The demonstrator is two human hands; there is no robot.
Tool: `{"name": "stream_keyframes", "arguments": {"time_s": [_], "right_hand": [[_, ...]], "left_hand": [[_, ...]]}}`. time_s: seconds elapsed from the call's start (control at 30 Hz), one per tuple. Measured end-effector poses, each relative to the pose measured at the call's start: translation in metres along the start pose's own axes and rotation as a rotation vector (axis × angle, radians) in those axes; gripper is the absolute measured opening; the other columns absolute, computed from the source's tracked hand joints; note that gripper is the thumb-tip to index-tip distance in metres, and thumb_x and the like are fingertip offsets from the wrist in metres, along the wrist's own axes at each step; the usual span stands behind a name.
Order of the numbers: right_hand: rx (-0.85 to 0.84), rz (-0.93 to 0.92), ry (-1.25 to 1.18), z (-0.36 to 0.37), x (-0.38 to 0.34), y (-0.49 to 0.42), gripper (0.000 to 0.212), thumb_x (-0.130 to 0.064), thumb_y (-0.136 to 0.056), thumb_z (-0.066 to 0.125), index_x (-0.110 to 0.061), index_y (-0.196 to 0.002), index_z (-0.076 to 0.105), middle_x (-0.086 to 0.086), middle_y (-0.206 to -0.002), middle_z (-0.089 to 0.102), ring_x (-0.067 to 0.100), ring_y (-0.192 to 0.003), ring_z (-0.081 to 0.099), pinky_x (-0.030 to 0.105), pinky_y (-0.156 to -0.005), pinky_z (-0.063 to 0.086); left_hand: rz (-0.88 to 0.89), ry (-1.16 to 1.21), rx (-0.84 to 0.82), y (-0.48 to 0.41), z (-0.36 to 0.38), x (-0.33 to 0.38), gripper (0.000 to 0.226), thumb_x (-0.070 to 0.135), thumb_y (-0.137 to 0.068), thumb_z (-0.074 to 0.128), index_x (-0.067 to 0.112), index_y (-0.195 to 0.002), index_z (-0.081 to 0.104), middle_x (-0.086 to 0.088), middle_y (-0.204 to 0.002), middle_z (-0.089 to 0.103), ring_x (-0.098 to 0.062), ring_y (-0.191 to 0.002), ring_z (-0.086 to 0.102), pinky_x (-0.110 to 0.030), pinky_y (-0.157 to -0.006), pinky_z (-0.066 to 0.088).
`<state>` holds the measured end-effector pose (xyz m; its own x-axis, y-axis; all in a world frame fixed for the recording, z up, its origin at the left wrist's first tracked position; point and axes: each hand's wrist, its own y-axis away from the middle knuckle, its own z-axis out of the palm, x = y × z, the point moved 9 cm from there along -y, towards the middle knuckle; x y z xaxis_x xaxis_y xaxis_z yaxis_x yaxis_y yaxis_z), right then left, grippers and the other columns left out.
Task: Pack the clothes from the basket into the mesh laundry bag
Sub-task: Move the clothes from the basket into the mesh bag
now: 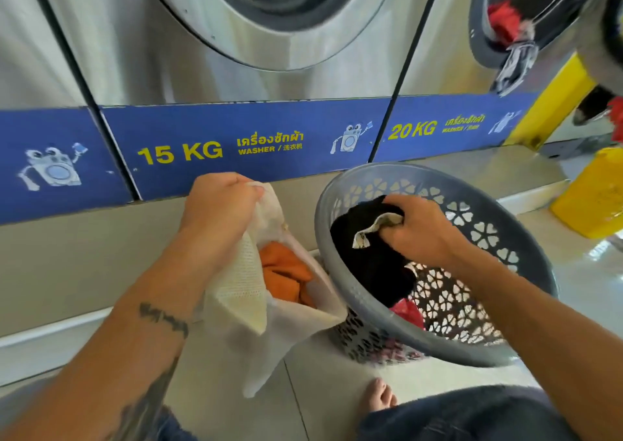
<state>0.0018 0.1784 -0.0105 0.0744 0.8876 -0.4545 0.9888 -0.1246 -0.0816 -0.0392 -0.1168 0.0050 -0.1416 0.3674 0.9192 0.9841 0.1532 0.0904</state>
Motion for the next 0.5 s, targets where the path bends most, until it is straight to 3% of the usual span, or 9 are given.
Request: {"name": "stream_keyframes", "arguments": {"time_s": [0.17,0.27,0.37,0.43,0.5], "right_hand": [[0.182,-0.022,-0.116,-0.039,-0.071,0.034,0.011,-0.022,-0.077,0.065,-0.023,-0.087,0.069,-0.006,-0.079,0.07,0.019,-0.079,0.065,0.033,-0.068,0.051],[0.179,-0.104,0.024,-0.015,-0.116,0.054,0.031,-0.032,-0.074,0.064,-0.025,-0.104,0.066,-0.001,-0.099,0.063,0.029,-0.088,0.062,0.038,-0.073,0.05],[-0.106,-0.211,0.149,0.045,-0.144,0.068,0.052,-0.031,-0.08,0.068,-0.027,-0.129,0.053,0.002,-0.11,0.049,0.035,-0.095,0.062,0.039,-0.071,0.045],[-0.391,-0.272,0.001,0.078,-0.145,0.078,0.071,-0.025,-0.082,0.07,-0.031,-0.145,0.038,0.001,-0.119,0.055,0.026,-0.103,0.062,0.037,-0.083,0.052],[-0.469,-0.242,-0.197,0.077,-0.133,0.075,0.078,-0.015,-0.081,0.069,-0.035,-0.147,0.032,0.001,-0.126,0.063,0.015,-0.104,0.064,0.033,-0.091,0.055]], "left_hand": [[0.042,0.059,-0.021,0.023,-0.016,0.007,0.012,0.021,-0.089,0.061,0.022,-0.08,0.07,0.011,-0.077,0.062,-0.005,-0.07,0.054,-0.023,-0.056,0.036],[0.033,0.121,-0.044,0.03,-0.017,0.011,0.011,0.02,-0.089,0.062,0.023,-0.085,0.071,0.007,-0.083,0.066,-0.01,-0.074,0.058,-0.025,-0.057,0.038],[0.027,0.167,-0.043,0.033,-0.017,0.011,0.011,0.018,-0.086,0.063,0.02,-0.081,0.073,0.005,-0.083,0.069,-0.013,-0.074,0.061,-0.027,-0.061,0.043],[0.029,0.165,-0.043,0.033,-0.017,0.008,0.011,0.018,-0.084,0.064,0.017,-0.079,0.074,0.005,-0.087,0.072,-0.017,-0.08,0.063,-0.029,-0.066,0.046],[0.025,0.155,-0.044,0.03,-0.016,0.003,0.01,0.017,-0.083,0.065,0.017,-0.078,0.074,0.006,-0.089,0.072,-0.017,-0.081,0.063,-0.03,-0.069,0.047]]}}
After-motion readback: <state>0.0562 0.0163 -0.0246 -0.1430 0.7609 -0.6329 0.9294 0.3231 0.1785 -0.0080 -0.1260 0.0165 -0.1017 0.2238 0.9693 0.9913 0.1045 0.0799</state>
